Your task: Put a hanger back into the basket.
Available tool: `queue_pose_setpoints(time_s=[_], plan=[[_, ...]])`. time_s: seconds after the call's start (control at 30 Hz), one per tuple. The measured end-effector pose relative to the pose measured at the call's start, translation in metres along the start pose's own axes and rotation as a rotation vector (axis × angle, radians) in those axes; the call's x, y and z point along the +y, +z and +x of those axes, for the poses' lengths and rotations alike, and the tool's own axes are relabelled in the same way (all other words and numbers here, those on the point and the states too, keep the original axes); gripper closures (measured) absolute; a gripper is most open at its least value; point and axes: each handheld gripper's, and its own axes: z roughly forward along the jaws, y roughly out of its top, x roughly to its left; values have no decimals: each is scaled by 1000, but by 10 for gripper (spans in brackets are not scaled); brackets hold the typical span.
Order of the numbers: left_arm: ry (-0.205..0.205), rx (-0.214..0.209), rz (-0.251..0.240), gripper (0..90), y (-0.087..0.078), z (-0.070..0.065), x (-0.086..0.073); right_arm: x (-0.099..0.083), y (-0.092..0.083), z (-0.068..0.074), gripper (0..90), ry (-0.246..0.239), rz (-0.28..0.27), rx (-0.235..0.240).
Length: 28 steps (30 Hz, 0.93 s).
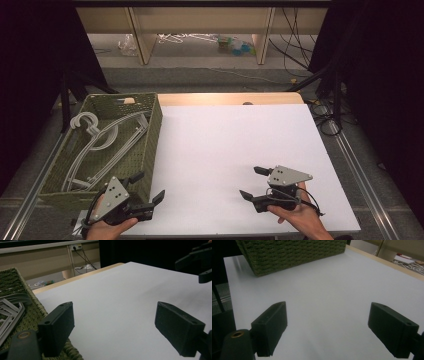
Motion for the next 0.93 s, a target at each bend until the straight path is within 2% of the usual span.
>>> queue_pose_setpoints(time_s=[0.13, 0.23, 0.27, 0.43, 0.63, 0.93], plan=[[-16, 9, -1, 159, -2, 2, 0, -6, -5, 3, 164, 11, 3, 1], [-9, 5, -16, 158, -1, 3, 0, -8, -7, 3, 164, 31, 9, 5], [-6, 10, -2, 158, -2, 3, 0, -8, -7, 2, 164, 23, -1, -9], [-5, 13, -2, 159, -1, 2, 0, -7, -8, 2, 164, 37, -1, -2], [-5, 11, 2, 159, -1, 3, 0, -7, -8, 1, 164, 27, -12, -15], [-15, 12, 1, 158, 0, 2, -1, -8, -7, 1, 164, 37, -7, -5]])
